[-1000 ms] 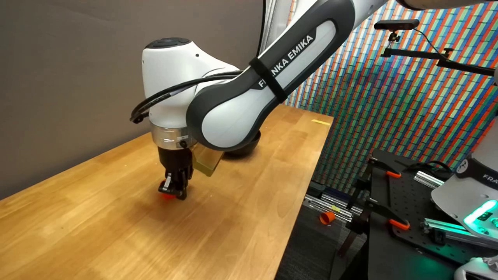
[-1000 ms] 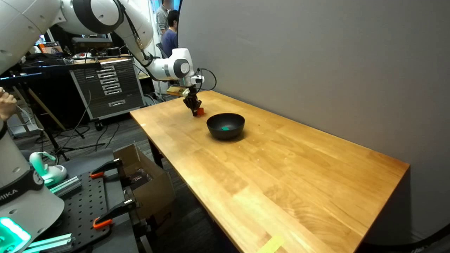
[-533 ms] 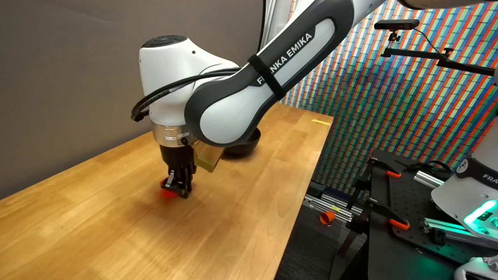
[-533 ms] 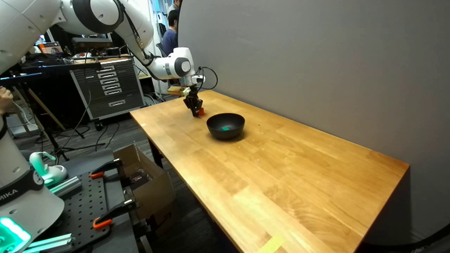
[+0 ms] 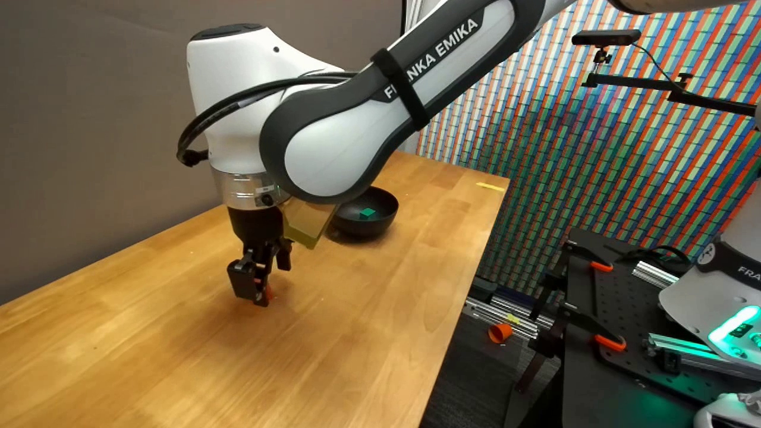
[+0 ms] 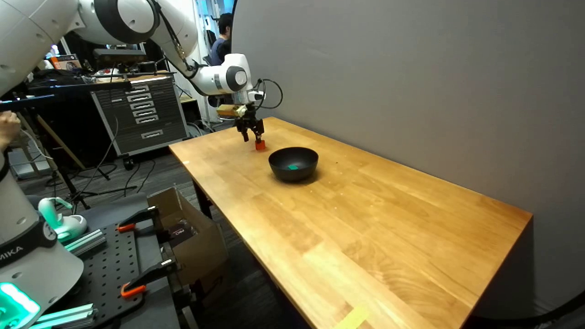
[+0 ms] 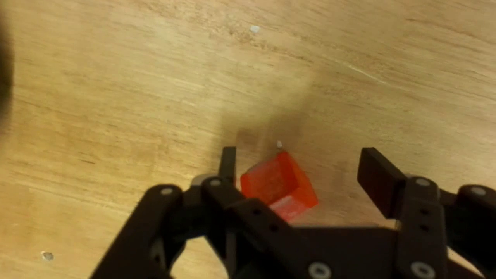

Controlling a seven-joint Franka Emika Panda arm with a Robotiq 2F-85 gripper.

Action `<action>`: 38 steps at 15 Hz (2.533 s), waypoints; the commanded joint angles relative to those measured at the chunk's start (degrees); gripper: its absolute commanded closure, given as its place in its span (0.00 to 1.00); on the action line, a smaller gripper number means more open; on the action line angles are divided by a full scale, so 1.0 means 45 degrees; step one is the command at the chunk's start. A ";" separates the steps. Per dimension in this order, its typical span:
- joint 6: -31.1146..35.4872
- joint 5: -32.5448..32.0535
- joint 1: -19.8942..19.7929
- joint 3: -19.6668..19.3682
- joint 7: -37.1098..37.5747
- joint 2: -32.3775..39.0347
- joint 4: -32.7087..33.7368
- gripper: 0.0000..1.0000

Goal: Place the blocks inside the black bowl

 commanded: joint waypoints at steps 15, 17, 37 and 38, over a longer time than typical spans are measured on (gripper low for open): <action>-0.0928 0.0046 -0.0275 0.0281 -0.2270 0.2114 0.2922 0.00; -0.0973 -0.0044 -0.0243 0.0185 -0.2373 0.2308 0.3301 0.27; -0.2193 -0.1014 -0.0731 -0.3152 0.1268 -0.1999 -0.0643 0.69; -0.2425 -0.1046 -0.0846 -0.3090 0.1594 -0.2291 -0.1030 0.69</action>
